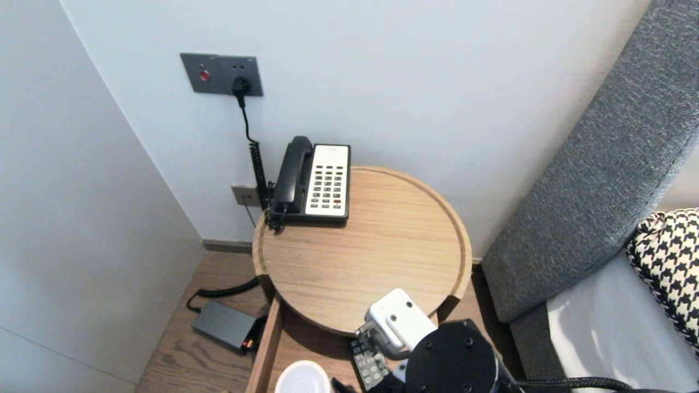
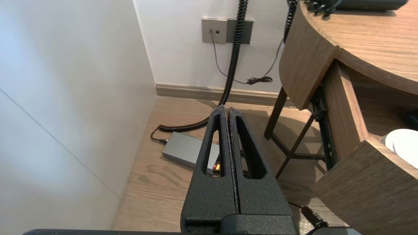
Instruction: Put the remote controls on the table in the drawer one by one
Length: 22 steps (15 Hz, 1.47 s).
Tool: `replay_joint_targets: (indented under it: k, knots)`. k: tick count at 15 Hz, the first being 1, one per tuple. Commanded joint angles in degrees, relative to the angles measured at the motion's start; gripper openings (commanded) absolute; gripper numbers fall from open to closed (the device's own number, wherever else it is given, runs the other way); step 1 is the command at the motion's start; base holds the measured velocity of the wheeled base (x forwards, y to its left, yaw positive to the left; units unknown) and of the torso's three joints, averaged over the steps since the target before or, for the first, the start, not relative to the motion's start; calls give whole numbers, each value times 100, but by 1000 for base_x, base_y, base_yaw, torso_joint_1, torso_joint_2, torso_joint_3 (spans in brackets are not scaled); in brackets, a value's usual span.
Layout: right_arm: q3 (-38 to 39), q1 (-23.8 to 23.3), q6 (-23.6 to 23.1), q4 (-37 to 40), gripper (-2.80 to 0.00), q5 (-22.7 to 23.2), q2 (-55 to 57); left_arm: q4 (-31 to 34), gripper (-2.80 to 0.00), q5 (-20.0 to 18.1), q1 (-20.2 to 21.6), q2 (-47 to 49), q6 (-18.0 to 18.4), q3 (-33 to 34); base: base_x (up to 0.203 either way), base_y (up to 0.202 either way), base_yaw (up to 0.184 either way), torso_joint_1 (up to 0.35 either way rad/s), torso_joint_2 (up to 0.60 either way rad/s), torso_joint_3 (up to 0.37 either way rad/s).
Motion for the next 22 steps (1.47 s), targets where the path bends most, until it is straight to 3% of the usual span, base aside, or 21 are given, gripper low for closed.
replay_joint_targets:
  k: [1, 11, 12, 17, 22]
  knots:
    - [114, -273, 23, -6, 0, -15, -301, -3, -280, 5, 1, -1, 0, 53, 0, 0, 0, 0, 0, 0]
    - [198, -1546, 151, -5, 0, -23, -360, -3, -280, 5, 1, -1, 0, 53, 0, 0, 0, 0, 0, 0]
    - [206, -1652, 158, -5, -280, -27, -367, -3, -280, 5, 1, -1, 0, 53, 0, 0, 0, 0, 0, 0]
    - [226, -2145, 231, 110, -280, -23, -474, -3, -280, 5, 1, -1, 0, 53, 0, 0, 0, 0, 0, 0]
    - [-235, -2539, 844, 1868, -280, -3, -1107, -3, -280, 5, 1, -1, 0, 53, 0, 0, 0, 0, 0, 0]
